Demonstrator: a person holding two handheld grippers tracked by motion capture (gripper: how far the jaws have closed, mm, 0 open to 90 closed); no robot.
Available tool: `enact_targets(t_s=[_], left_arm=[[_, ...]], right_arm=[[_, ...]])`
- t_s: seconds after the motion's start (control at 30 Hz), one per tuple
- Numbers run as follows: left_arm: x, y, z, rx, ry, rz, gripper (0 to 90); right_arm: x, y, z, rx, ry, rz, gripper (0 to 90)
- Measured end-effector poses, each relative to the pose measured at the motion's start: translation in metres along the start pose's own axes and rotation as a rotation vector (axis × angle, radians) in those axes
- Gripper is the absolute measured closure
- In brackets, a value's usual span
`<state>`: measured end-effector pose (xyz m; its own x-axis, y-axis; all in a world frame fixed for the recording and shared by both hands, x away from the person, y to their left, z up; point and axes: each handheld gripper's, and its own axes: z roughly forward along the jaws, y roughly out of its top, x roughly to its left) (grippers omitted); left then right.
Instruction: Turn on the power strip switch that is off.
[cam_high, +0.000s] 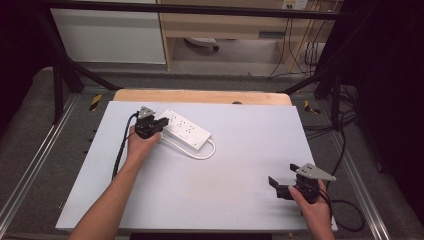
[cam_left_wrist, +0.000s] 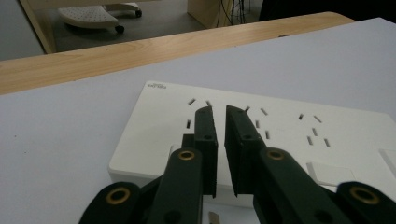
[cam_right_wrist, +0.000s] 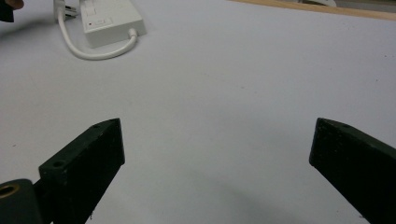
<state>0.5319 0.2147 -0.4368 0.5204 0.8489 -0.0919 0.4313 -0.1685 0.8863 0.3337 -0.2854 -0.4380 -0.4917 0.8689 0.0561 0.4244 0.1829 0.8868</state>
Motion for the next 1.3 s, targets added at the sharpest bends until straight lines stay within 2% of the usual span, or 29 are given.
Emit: enact_targets(t_s=[0.37, 0.63, 0.87, 0.93, 1.3], left_arm=[[-0.004, 0.004, -0.006, -0.004, -0.014, 0.005, 64.3], [-0.008, 0.008, -0.011, -0.017, -0.05, -0.009, 46.6], [-0.012, 0.01, -0.014, -0.01, -0.065, -0.022, 21.5], [-0.013, 0.01, -0.016, -0.014, -0.068, -0.022, 16.8], [-0.016, 0.012, -0.025, -0.007, -0.07, -0.02, 11.0]], right_arm=[[0.0, 0.0, 0.0, 0.001, 0.002, 0.001, 3.7], [0.001, 0.0, 0.001, 0.002, 0.004, 0.002, 3.7], [0.001, 0.0, 0.001, 0.002, 0.006, 0.0, 3.7], [0.001, 0.0, 0.001, 0.002, 0.007, -0.001, 3.7], [0.001, 0.001, 0.002, 0.002, 0.01, -0.001, 3.6]])
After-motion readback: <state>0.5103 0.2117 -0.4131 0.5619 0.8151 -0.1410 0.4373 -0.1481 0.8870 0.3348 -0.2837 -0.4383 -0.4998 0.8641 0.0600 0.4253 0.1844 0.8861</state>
